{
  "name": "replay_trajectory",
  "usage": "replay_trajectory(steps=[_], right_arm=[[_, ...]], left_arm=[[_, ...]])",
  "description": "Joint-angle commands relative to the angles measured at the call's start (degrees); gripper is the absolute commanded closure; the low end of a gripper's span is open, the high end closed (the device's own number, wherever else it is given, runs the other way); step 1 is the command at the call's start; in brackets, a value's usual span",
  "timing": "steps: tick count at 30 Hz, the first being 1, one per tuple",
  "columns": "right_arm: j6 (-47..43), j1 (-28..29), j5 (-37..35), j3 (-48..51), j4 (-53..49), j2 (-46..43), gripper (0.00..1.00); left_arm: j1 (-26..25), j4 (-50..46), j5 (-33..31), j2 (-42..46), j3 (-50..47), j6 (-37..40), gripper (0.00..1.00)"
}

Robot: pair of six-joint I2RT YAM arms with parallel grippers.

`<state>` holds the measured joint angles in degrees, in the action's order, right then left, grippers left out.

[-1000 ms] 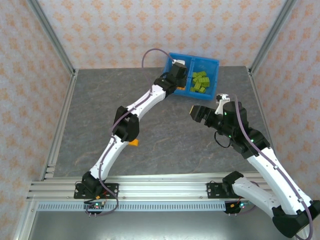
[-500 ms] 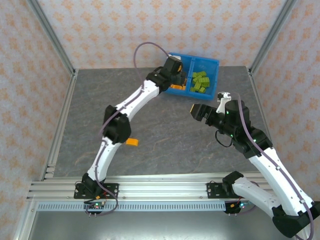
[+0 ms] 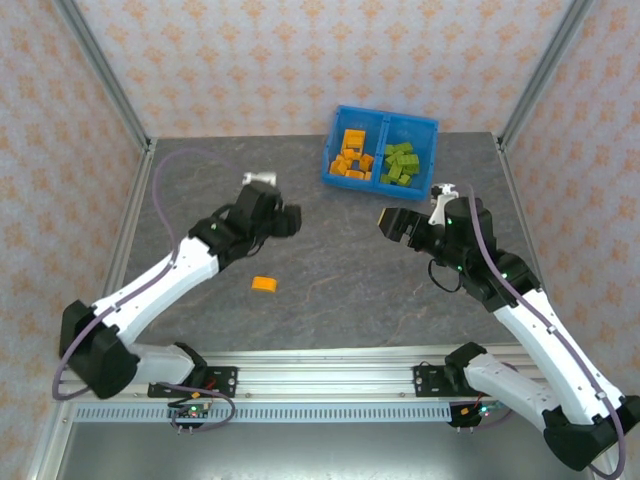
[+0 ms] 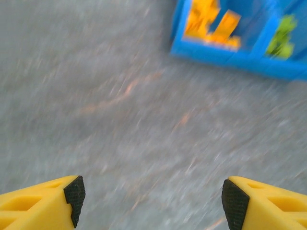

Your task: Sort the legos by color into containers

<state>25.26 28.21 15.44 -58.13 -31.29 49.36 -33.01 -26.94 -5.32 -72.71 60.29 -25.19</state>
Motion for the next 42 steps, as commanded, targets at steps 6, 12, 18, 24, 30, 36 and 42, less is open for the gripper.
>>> replay_trajectory(steps=[6,12,18,24,30,36,42], right_arm=[[-0.9,0.2,1.1,-1.1,0.8,1.5,0.1],[-0.1,0.2,1.2,-0.3,1.3,1.8,0.1],[-0.2,0.2,0.6,-0.3,0.1,1.3,0.1],[0.3,0.2,0.4,0.2,-0.3,1.1,0.1],[0.6,0.2,1.1,0.5,0.4,1.3,0.1],[0.6,0.2,1.3,0.4,0.0,1.3,0.1],[0.6,0.2,1.8,0.1,0.0,1.3,0.1]], left_arm=[[-0.3,-7.2,2.2,12.3,-20.5,-10.2,0.18],[-0.4,-1.4,5.9,8.2,-24.3,-9.3,0.0],[-0.3,2.8,6.5,0.6,-22.8,-6.8,0.0],[-0.3,3.1,5.0,-6.5,-20.9,-6.6,0.0],[-0.3,4.3,5.3,-11.6,-20.4,-6.3,0.13],[-0.3,4.9,5.4,-14.4,-20.4,-7.8,0.28],[-0.3,5.8,7.3,-14.6,-20.2,-8.3,0.39]])
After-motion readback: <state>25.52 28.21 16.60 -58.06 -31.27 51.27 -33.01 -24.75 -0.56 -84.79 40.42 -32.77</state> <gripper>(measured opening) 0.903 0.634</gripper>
